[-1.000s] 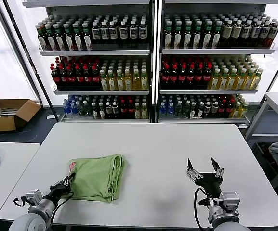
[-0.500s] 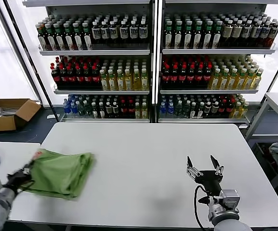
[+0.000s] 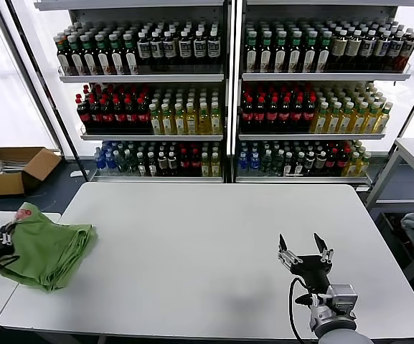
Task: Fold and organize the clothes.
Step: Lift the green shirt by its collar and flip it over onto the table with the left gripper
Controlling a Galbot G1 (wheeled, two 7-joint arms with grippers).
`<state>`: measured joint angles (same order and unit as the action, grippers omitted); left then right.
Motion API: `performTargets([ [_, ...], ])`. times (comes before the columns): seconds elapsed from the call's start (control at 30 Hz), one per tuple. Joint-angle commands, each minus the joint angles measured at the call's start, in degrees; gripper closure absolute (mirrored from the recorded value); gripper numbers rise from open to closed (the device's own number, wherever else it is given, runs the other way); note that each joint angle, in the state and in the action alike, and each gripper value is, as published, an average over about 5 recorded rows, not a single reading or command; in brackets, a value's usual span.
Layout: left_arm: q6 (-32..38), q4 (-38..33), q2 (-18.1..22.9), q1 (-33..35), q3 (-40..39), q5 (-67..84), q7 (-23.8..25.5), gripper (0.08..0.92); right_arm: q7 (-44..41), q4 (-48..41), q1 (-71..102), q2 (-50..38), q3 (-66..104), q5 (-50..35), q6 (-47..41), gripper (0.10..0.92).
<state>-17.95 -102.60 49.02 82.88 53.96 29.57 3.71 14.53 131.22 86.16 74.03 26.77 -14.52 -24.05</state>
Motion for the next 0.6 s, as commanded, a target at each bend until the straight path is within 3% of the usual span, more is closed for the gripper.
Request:
performTargets([
  [0.03,-2.63,-20.65,12.58,1.38,-20.19,-4.57,-5.12,0.903,0.15,0.41,2.28,0.57,1.26,0.36,0.50,0.203],
  [0.27,-4.93,-27.31,23.12,-0.19,-44.26,-15.90,-8.88,0.903,0.39,1.24,4.52,1.80,4.21,0.54,0.43,0.203],
  [0.4,-4.91,-18.39,28.56,-2.53,-51.76,-23.88,-8.74,0.903,0.42,1.65,5.17,2.49,5.24,0.72,-0.01,0.203],
  [0.5,-4.89,-11.97,31.42,-6.17,-53.01,-21.75,-9.96,0.903,0.32,1.71,5.88,2.56,5.78,0.86,0.08,0.203],
  [0.6,-5.01,-10.10,33.66,-9.67,-53.89,-16.91,-10.62,0.903,0.25,1.43,6.24,2.52,5.99,1.03,0.33,0.203],
])
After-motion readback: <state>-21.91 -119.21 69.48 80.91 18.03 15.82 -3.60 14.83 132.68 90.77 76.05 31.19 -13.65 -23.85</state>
